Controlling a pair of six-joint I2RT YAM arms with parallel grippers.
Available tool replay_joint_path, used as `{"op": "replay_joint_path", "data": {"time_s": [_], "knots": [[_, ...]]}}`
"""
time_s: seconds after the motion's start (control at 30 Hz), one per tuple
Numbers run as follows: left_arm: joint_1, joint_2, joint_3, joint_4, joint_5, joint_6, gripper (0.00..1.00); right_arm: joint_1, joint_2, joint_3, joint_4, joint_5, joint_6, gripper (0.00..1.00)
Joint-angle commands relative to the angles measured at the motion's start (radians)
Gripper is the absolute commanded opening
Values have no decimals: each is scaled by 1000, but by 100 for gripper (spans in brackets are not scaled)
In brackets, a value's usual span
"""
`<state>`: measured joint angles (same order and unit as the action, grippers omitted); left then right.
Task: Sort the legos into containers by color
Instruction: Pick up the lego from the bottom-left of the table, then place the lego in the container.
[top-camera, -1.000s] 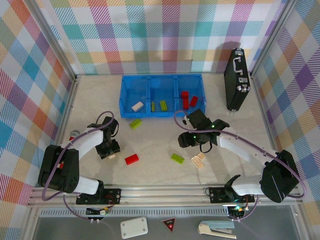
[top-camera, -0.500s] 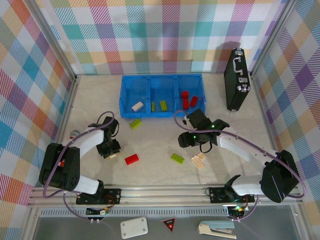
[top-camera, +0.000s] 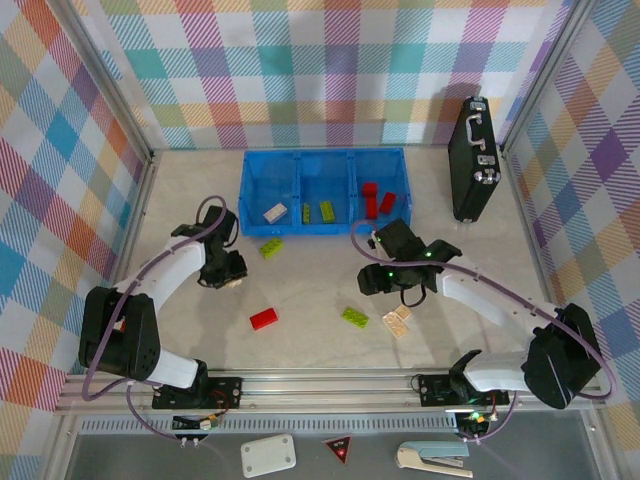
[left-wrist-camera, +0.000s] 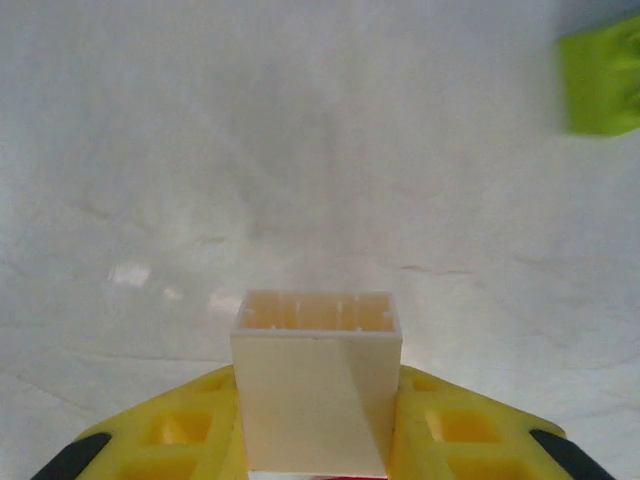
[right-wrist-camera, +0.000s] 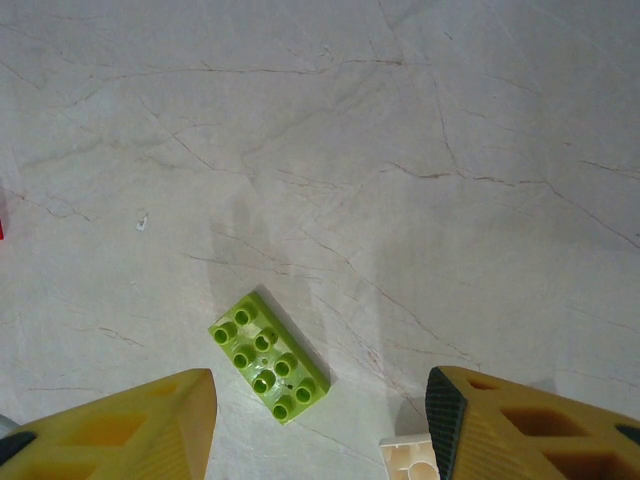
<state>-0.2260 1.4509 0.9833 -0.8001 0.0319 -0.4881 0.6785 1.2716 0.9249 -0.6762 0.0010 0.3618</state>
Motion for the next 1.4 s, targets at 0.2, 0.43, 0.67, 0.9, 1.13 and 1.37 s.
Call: {"op": "replay_joint_path", "data": {"time_s": [0.2,0.43,0.67,0.9,1.13,1.37], "knots": [[-24,187,346,-118,26,163,30,6,-67,-18,-55,56,50,59],[-26,376,662,-158,53,255,31,6,-89,-4,-94,96,69,59],[-26,593,955,-198,57,340,32,6,-61,24,-121,127,92,59],[-26,758,1124,-190,-10,356,32,6,-56,35,-126,142,103,59],[-26,864,1167,-165,-66,354,34,6,-66,24,-150,138,91,59],[-26,920,1167,-147,-83,358,36,6,-84,8,-140,130,116,59]]}}
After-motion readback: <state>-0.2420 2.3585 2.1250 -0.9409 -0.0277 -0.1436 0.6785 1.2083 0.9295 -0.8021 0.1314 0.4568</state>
